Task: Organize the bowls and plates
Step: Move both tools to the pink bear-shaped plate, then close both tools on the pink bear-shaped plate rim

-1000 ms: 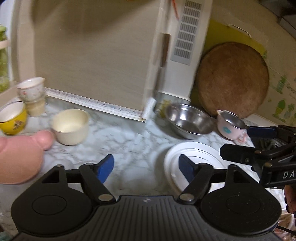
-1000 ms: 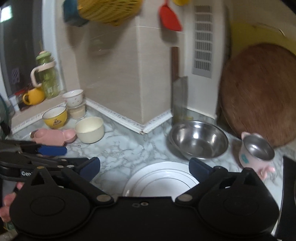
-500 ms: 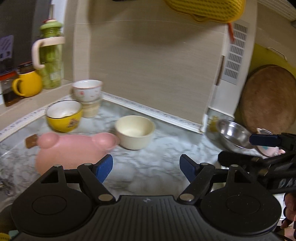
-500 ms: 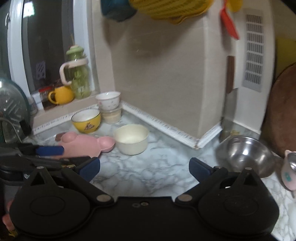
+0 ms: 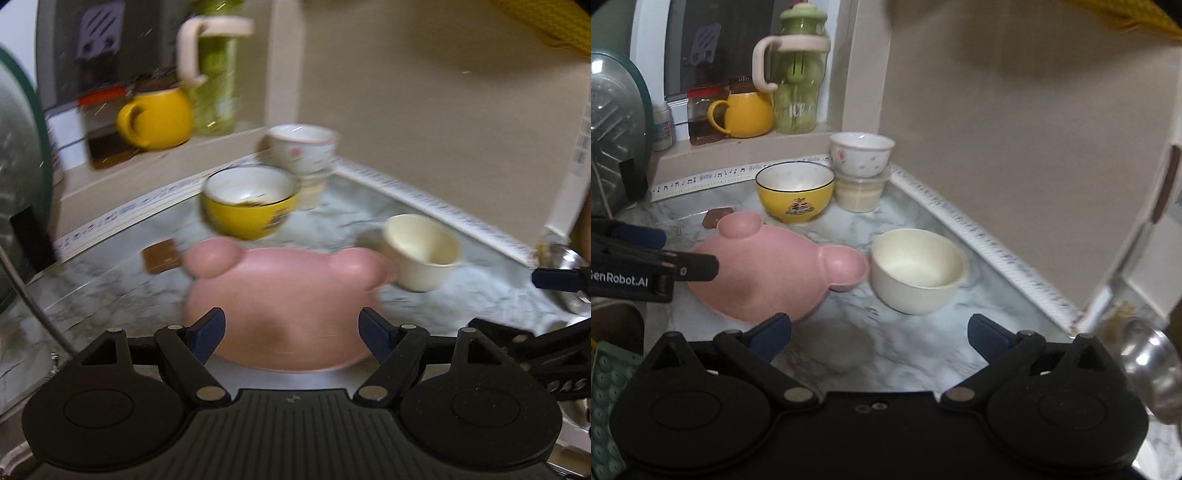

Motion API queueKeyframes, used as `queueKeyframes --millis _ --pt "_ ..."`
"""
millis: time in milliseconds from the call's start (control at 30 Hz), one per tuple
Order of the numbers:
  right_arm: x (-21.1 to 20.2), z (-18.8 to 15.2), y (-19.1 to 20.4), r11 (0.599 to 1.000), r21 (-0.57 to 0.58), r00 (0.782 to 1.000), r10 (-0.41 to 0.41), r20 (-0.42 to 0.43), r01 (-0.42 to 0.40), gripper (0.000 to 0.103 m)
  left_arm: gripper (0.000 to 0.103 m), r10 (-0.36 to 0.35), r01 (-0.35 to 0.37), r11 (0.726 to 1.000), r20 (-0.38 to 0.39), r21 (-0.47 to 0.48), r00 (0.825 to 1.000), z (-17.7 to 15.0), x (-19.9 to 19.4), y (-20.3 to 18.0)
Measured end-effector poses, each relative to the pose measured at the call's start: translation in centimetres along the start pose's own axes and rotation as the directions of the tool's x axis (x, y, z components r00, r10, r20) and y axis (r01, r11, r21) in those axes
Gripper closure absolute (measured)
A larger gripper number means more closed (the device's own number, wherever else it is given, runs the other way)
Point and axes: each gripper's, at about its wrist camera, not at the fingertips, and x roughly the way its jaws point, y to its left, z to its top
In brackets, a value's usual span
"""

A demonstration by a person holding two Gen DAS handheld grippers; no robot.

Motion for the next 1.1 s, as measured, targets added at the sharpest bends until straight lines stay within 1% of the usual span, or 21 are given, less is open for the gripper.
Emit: queueKeyframes --millis 100,200,267,300,400,433,500,533,567,600,700,767,800,867,933,967,1000,1033,1100 --pt "2.2 0.9 0.1 0.997 0.066 0.999 0.043 -0.031 -0.041 0.002 0.024 0.048 -0.048 0.999 -0.032 -0.016 0.998 0.3 2.0 2.0" --pt "4.2 1.6 0.0 0.987 0.134 0.993 0.096 -0.061 -0.087 0.008 0.024 0.073 -0.076 0.996 -0.064 -0.043 0.995 0.6 4.0 3.6" --pt "5.6 2.0 0.4 0.985 0.145 0.991 0.106 -0.087 -0.093 0.013 0.024 0.084 -0.089 0.994 -0.085 -0.063 0.993 0.7 5.3 4.6" --pt "6.3 2.1 0.7 0.986 0.142 0.989 0.108 -0.104 -0.093 0.02 0.024 0.093 -0.099 0.993 -0.092 -0.067 0.991 0.8 5.8 4.8" --pt "8.1 2.3 1.4 0.984 0.142 0.981 0.125 -0.146 -0.104 0.024 0.024 0.121 -0.13 0.989 -0.11 -0.073 0.987 1.1 7.4 5.6" --pt "8.7 2.3 1.5 0.981 0.155 0.977 0.14 -0.159 -0.115 0.028 0.024 0.125 -0.135 0.988 -0.117 -0.081 0.985 1.2 7.9 5.9" --pt "9.6 2.4 1.7 0.977 0.18 0.972 0.152 -0.182 -0.119 0.032 0.024 0.13 -0.143 0.985 -0.129 -0.094 0.983 1.6 8.7 6.3" --pt "10.1 2.4 1.8 0.975 0.185 0.968 0.158 -0.192 -0.123 0.035 0.024 0.133 -0.148 0.984 -0.136 -0.104 0.982 1.7 9.2 6.5" --pt "10.5 2.4 2.0 0.975 0.185 0.966 0.161 -0.202 -0.123 0.037 0.027 0.134 -0.151 0.982 -0.143 -0.114 0.981 1.9 9.5 6.7" --pt "10.8 2.4 2.1 0.976 0.184 0.965 0.158 -0.208 -0.12 0.04 0.032 0.125 -0.145 0.981 -0.152 -0.128 0.98 2.0 9.9 6.9" --pt "11.5 2.5 2.3 0.975 0.187 0.963 0.159 -0.217 -0.119 0.05 0.037 0.104 -0.132 0.979 -0.173 -0.158 0.979 2.3 10.7 7.4" --pt "12.0 2.6 2.1 0.97 0.208 0.96 0.168 -0.223 -0.122 0.053 0.041 0.09 -0.12 0.979 -0.18 -0.164 0.98 2.5 11.1 7.5" --pt "12.2 2.6 1.9 0.967 0.221 0.958 0.175 -0.226 -0.124 0.057 0.046 0.083 -0.114 0.98 -0.185 -0.166 0.979 2.6 11.3 7.5" --pt "12.5 2.6 1.6 0.961 0.245 0.955 0.187 -0.231 -0.129 0.063 0.051 0.069 -0.105 0.978 -0.198 -0.179 0.978 2.7 11.8 7.7" --pt "12.8 2.6 1.4 0.953 0.272 0.951 0.2 -0.237 -0.133 0.067 0.061 0.049 -0.096 0.973 -0.217 -0.209 0.975 2.7 12.2 8.1" --pt "13.0 2.5 1.3 0.95 0.282 0.95 0.201 -0.239 -0.13 0.069 0.069 0.041 -0.094 0.969 -0.226 -0.227 0.973 2.6 12.4 8.3" --pt "13.0 2.5 1.2 0.948 0.291 0.949 0.205 -0.24 -0.131 0.074 0.073 0.034 -0.092 0.966 -0.231 -0.243 0.972 2.6 12.4 8.5" --pt "13.1 2.4 1.2 0.946 0.297 0.948 0.209 -0.241 -0.133 0.077 0.075 0.028 -0.089 0.962 -0.233 -0.257 0.972 2.5 12.5 8.7" --pt "13.1 2.4 1.1 0.942 0.306 0.946 0.219 -0.239 -0.141 0.081 0.084 0.019 -0.083 0.96 -0.235 -0.266 0.972 2.4 12.4 8.8"
